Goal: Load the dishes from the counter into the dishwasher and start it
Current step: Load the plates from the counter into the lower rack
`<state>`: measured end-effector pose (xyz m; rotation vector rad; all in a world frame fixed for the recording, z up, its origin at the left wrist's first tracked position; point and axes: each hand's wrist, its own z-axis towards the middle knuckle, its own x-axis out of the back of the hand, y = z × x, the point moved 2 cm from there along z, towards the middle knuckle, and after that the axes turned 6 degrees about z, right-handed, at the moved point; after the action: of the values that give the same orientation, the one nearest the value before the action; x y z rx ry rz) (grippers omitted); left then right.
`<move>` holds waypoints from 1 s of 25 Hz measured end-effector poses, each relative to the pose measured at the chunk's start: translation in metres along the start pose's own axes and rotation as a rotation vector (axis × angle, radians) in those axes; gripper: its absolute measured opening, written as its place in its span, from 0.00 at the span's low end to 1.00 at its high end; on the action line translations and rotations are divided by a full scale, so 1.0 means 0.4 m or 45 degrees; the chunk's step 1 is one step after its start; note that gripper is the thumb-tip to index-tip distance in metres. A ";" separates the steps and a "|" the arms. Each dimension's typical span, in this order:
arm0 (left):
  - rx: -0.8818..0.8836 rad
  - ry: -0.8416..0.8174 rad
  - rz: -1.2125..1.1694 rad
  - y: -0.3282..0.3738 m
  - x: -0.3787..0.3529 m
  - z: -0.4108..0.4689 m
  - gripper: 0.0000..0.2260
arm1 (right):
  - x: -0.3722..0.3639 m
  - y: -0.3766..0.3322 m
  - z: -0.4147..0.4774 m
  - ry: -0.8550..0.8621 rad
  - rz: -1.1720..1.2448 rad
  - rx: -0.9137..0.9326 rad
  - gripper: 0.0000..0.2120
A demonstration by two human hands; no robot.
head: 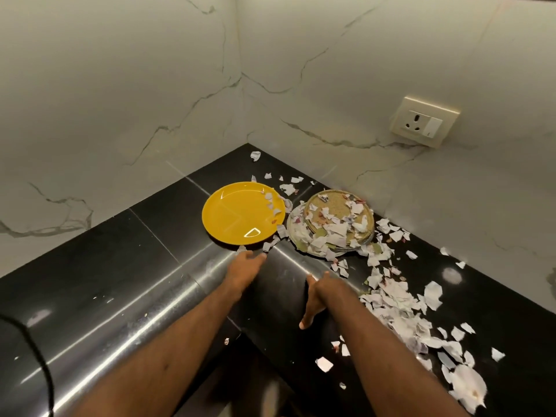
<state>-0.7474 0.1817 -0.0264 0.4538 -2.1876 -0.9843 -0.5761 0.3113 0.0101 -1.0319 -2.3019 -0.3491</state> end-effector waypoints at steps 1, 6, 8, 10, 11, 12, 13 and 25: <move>0.112 0.002 -0.317 0.007 -0.004 0.009 0.27 | 0.029 -0.004 -0.003 -0.052 -0.040 0.008 0.61; 0.301 0.068 -1.094 0.070 -0.033 0.029 0.23 | 0.080 0.005 0.006 -0.110 -0.070 0.071 0.44; 0.351 0.108 -1.247 0.068 -0.042 0.053 0.24 | 0.073 0.011 0.005 -0.090 -0.120 0.092 0.41; 0.402 0.135 -1.346 0.062 -0.055 0.071 0.25 | 0.062 0.012 0.006 -0.074 -0.127 0.122 0.40; 0.409 0.138 -1.387 0.061 -0.061 0.077 0.25 | 0.055 0.012 0.008 -0.051 -0.112 0.132 0.43; 0.413 0.144 -1.418 0.063 -0.068 0.085 0.25 | 0.045 0.014 0.014 -0.030 -0.105 0.133 0.48; 0.418 0.157 -1.447 0.066 -0.072 0.090 0.25 | 0.035 0.015 0.020 -0.023 -0.107 0.118 0.53; 0.507 0.375 -1.478 0.061 -0.054 0.163 0.22 | 0.017 0.016 0.069 -0.064 -0.116 0.084 0.59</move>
<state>-0.7793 0.2434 -0.0486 2.0449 -1.7427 -0.8916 -0.5860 0.3319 -0.0077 -0.9148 -2.3941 -0.2844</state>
